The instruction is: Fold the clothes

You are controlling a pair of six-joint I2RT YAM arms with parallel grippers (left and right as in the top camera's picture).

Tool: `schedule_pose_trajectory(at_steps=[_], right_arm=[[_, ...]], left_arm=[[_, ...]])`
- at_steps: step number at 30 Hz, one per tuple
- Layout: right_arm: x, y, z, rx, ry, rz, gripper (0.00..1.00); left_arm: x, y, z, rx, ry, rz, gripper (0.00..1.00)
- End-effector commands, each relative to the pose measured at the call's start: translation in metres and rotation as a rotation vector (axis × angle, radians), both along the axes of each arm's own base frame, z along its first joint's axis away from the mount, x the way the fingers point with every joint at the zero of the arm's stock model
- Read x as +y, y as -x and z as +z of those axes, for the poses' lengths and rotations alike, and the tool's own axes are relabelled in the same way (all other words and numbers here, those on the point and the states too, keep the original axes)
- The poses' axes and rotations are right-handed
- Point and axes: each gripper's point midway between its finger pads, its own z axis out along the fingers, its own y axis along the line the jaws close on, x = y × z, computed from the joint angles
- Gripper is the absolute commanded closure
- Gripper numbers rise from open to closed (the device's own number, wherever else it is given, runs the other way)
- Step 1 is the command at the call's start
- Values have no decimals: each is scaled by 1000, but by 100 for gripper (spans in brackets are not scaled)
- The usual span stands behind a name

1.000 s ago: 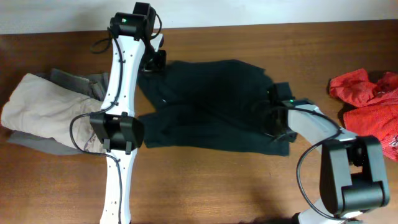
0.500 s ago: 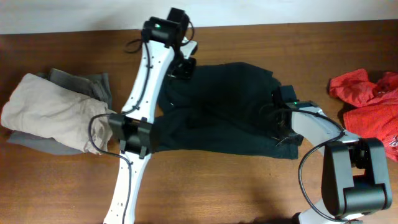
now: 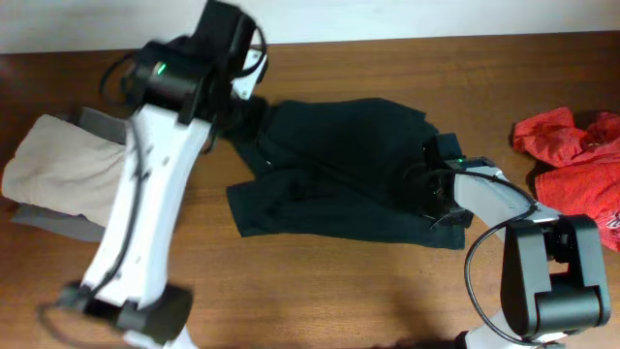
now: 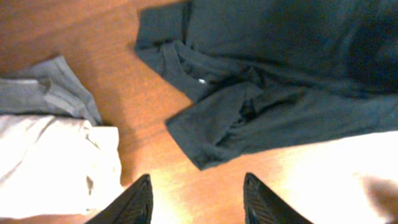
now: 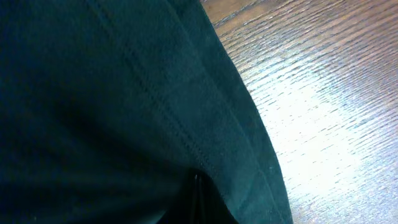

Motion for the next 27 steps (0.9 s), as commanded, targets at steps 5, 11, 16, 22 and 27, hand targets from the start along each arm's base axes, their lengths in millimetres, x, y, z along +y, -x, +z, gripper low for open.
schedule_pose_trajectory(at_steps=[5,11,16,22,27], right_arm=[[0,4,-1,5,-13,0,96],[2,4,-1,5,-22,1,96],[4,2,-1,-3,-36,1,96],[4,2,-1,-6,-36,1,96],[4,2,-1,-5,-36,2,96]], left_arm=[[-44,5,-162,257,98,-113,50],[-61,-2,-207,173,68,-256,41],[-60,-7,-226,141,36,-301,38],[-41,15,-242,269,-27,-214,49],[-14,16,-235,259,-145,-96,59]])
